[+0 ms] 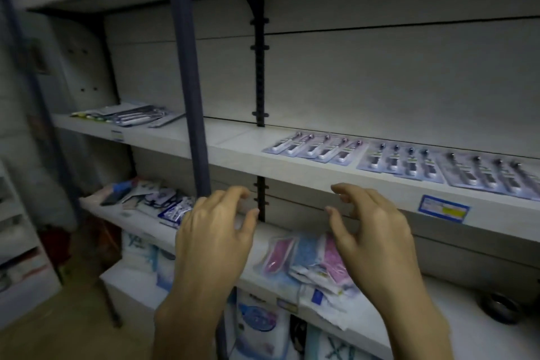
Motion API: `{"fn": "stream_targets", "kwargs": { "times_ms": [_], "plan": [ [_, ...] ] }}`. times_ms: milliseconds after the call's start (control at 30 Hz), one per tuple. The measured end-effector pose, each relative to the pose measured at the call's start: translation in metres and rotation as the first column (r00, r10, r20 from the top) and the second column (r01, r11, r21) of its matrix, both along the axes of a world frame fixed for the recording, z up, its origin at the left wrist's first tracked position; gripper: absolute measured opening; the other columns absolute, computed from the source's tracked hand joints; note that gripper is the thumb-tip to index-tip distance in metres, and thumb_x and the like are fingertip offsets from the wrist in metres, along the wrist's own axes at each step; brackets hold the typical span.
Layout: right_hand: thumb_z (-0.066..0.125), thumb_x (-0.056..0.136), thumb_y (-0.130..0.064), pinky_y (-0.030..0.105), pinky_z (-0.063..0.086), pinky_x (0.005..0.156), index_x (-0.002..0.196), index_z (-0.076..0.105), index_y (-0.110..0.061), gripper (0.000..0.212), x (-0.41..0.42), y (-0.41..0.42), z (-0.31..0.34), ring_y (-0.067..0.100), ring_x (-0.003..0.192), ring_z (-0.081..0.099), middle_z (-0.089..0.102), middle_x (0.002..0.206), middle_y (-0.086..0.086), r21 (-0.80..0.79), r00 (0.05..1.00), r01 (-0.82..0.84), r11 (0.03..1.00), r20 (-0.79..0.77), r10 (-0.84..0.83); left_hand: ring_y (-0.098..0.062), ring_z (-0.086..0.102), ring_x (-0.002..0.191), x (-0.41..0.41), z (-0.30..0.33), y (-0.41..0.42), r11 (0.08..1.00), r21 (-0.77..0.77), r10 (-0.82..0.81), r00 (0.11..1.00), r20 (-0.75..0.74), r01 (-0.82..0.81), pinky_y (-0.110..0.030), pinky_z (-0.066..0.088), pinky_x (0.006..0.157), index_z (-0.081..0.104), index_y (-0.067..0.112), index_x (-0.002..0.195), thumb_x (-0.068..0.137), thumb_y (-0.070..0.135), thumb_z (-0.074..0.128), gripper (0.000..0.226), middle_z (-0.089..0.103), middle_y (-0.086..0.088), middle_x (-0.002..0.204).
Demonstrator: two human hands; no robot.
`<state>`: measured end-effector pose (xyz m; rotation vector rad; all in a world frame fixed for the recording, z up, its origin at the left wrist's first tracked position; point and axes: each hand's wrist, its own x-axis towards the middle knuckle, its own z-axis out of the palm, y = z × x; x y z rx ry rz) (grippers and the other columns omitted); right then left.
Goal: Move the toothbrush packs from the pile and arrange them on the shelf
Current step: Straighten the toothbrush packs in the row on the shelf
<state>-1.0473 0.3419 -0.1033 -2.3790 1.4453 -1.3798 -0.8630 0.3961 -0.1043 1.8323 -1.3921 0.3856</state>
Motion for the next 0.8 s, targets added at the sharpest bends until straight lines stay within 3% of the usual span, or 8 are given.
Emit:
{"fn": "stream_targets", "kwargs": {
  "times_ms": [167,367,800],
  "plan": [
    [0.060,0.088,-0.027,0.037,0.050,0.084,0.123,0.058,-0.024,0.036,0.073,0.007,0.003,0.021,0.103,0.059,0.063,0.113,-0.003,0.011,0.994,-0.100,0.995,-0.031,0.100,-0.015,0.056,0.093,0.073,0.002,0.031,0.996,0.026,0.087,0.995,-0.052,-0.086,-0.028,0.042,0.072,0.061,0.027,0.112,0.087,0.035,0.063,0.026,0.064,0.009,0.103],
    [0.060,0.088,-0.030,0.040,0.051,0.082,0.122,0.057,-0.025,0.034,0.162,-0.005,0.002,0.021,0.100,0.059,0.062,0.112,-0.003,0.021,0.973,-0.221,0.975,-0.059,0.222,-0.019,0.057,0.088,0.160,-0.004,0.042,0.975,0.023,0.222,0.973,-0.064,-0.221,-0.032,0.045,0.070,0.062,0.029,0.112,0.086,0.036,0.064,0.027,0.066,0.007,0.099],
    [0.059,0.089,-0.032,0.040,0.051,0.080,0.121,0.058,-0.028,0.032,0.357,-0.080,0.017,0.017,0.096,0.059,0.061,0.108,-0.007,-0.014,0.945,-0.326,0.945,0.017,0.326,-0.014,0.058,0.088,0.344,0.012,-0.029,0.962,-0.002,0.274,0.962,0.000,-0.274,-0.026,0.037,0.064,0.063,0.034,0.107,0.086,0.038,0.062,0.021,0.065,0.013,0.099]
  ]
}}
